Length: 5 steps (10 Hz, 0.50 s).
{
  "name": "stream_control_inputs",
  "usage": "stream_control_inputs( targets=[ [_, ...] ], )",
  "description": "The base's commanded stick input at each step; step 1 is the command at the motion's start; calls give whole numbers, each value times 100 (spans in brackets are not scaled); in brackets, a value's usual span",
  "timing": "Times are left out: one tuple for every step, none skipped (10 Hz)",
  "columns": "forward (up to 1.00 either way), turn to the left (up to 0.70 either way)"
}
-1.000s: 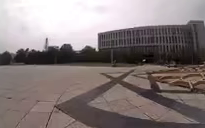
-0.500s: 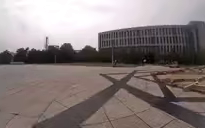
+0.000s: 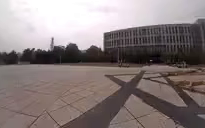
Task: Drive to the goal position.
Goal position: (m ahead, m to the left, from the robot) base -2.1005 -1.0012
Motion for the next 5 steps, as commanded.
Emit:
stream_control_inputs(
  targets=[
    [100,26],
    [100,26],
    [100,26],
    [100,29],
    [100,33]
  ],
)
